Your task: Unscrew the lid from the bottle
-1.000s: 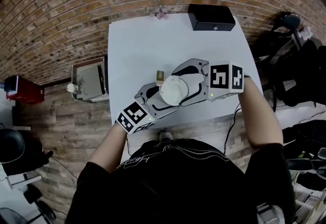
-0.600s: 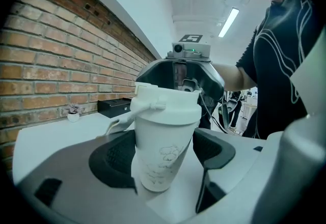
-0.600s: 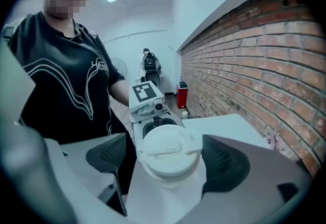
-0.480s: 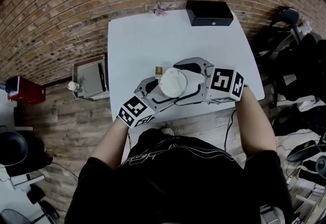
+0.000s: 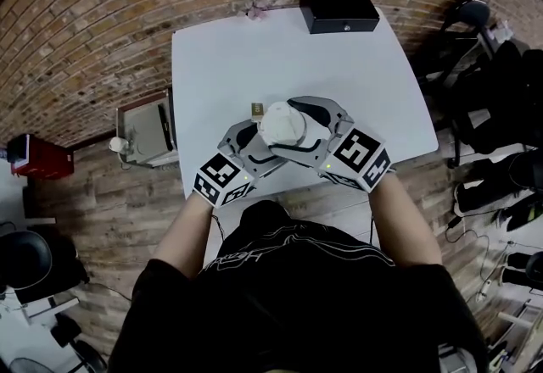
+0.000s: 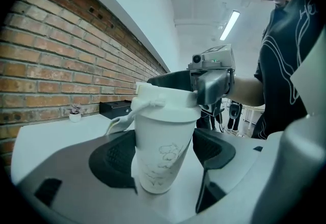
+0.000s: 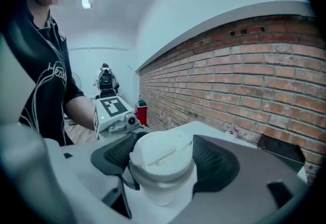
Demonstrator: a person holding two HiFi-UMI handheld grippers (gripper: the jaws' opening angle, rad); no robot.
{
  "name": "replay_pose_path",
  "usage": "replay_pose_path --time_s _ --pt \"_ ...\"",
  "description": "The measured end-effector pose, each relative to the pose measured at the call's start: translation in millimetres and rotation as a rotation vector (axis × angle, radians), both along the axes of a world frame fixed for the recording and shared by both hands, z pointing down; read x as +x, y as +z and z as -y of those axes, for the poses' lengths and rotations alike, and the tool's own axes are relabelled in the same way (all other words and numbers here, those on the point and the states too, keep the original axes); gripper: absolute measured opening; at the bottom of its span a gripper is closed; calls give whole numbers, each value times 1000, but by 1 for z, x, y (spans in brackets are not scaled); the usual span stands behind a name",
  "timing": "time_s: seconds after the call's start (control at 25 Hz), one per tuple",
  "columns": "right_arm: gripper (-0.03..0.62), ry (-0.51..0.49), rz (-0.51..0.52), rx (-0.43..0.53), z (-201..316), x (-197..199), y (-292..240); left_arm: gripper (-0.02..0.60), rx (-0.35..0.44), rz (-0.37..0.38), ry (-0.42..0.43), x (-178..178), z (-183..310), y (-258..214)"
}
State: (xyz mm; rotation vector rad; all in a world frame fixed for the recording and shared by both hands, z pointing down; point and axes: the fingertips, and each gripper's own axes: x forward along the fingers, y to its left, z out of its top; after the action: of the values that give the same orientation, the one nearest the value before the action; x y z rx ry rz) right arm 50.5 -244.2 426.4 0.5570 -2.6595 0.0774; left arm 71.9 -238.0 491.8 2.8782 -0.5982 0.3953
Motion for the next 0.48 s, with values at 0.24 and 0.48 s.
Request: replay_pose_path --time_s 0.24,0.48 --pt "376 45 -19 5 0 -1 8 365 3 -4 -9 0 -3 1" --pt "365 55 11 -2 0 -1 7 365 11 -10 -16 -1 -3 1"
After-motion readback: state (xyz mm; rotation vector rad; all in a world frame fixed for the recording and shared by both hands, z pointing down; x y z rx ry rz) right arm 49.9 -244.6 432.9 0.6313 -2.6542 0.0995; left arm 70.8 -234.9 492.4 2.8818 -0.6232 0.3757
